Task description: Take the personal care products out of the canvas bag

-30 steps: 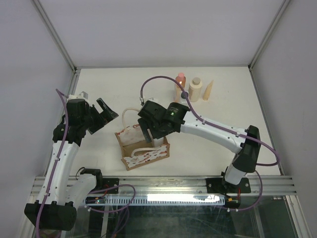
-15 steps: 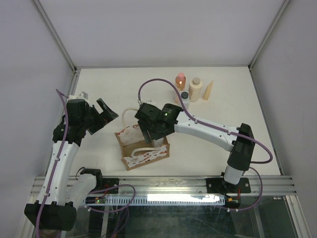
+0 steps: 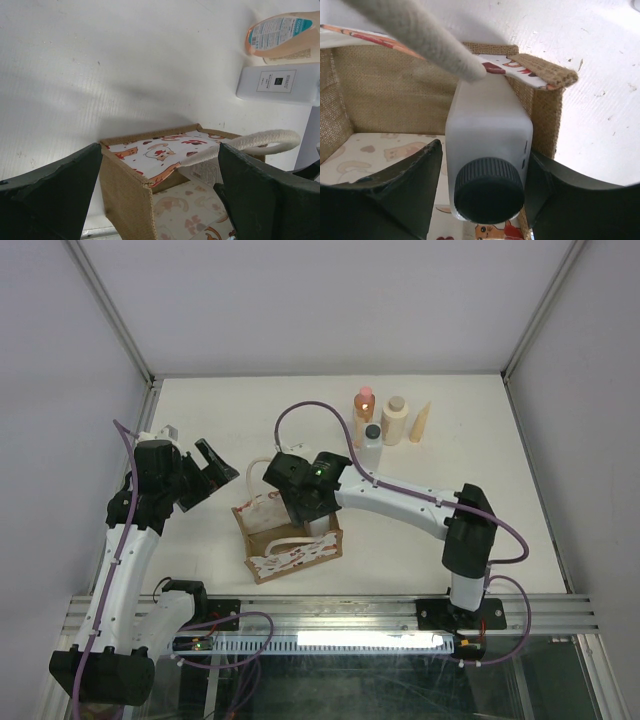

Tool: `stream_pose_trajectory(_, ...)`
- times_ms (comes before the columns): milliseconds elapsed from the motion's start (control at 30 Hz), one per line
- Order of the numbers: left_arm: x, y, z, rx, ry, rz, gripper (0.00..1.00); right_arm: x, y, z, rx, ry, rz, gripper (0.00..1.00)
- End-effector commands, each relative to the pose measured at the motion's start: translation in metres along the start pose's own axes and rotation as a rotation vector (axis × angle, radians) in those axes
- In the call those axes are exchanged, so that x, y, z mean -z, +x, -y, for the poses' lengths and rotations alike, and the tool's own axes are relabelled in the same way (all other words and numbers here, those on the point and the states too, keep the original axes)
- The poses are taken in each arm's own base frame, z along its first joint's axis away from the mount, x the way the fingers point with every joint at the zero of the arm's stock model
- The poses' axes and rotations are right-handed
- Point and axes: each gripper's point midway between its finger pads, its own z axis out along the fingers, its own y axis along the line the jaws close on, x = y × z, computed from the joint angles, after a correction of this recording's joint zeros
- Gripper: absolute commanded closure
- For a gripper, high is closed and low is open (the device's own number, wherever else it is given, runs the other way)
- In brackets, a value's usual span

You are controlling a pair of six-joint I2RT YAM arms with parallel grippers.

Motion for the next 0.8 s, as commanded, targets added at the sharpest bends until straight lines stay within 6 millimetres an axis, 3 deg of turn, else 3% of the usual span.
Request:
stream_pose_trajectory(0,0.005,-0.003,0.009,-0.030,0.042,0.013,0.01,0.003,-0.020,-0.015,-0.044,-0.031,0.063,0.38)
stream_pose_trajectory(133,0.004,-0.002,0.007,-0.032,0.038,0.012,0.01,-0.002,-0.018,-0.014,-0.033,-0.019,0.051,0.41)
stream_pose_trajectory(333,0.004,-0.001,0.007,-0.033,0.040,0.009,0.01,0.006,-0.024,-0.015,-0.016,-0.030,0.067,0.55)
stream_pose_trajectory(533,0.004,0.001,0.007,-0.031,0.042,0.006,0.01,0.033,-0.039,-0.024,0.001,-0.131,0.127,0.80)
stream_pose_trajectory(767,0.004,0.001,0.008,-0.036,0.047,0.002,0.01,0.080,-0.060,-0.027,-0.040,-0.278,0.272,0.92)
